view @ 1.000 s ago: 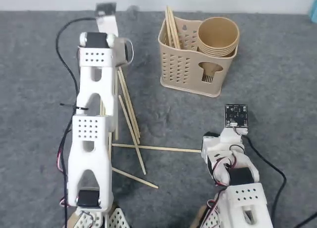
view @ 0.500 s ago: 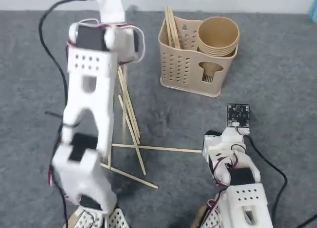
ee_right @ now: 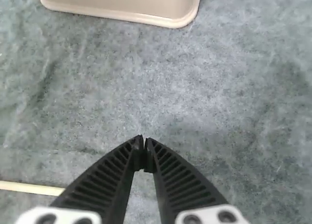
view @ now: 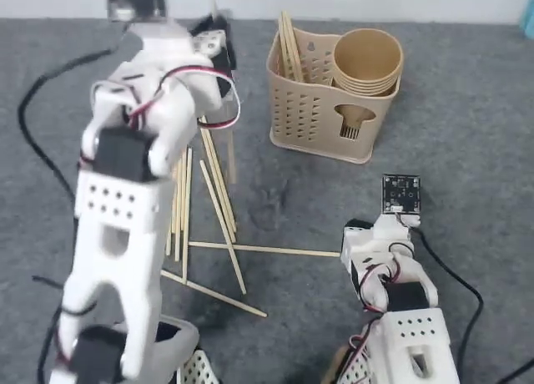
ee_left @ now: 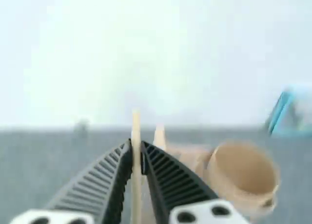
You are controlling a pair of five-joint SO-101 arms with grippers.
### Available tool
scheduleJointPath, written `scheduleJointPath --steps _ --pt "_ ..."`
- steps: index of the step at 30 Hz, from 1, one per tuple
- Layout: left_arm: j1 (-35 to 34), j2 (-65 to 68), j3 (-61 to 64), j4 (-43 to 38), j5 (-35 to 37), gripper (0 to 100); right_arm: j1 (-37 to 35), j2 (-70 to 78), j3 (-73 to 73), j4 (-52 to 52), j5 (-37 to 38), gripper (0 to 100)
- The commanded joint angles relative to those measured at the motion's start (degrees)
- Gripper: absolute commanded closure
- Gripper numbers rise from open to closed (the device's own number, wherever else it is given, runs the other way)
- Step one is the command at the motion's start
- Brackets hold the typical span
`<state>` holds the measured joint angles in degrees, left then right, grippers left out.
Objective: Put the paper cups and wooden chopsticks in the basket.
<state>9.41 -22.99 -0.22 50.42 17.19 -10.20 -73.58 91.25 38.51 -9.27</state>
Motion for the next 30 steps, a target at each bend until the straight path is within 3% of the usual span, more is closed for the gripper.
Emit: scheduleJointPath --steps 1,8,21,30 --pt "1.49 -6.86 5.67 -15.12 0.44 99 0.66 -1.19 -0.79 -1.36 1.05 99.0" --pt "4.92 -8.09 13.05 -42.29 0.53 99 0.66 -1.19 -0.79 -1.36 1.05 99.0" --pt "5.19 13.45 -2.59 -44.04 0.53 99 0.57 -1.19 -0.7 -1.36 1.14 99.0" --pt "1.41 23.12 -4.0 -48.26 3.16 99 0.4 -1.19 -0.7 -1.36 1.14 99.0"
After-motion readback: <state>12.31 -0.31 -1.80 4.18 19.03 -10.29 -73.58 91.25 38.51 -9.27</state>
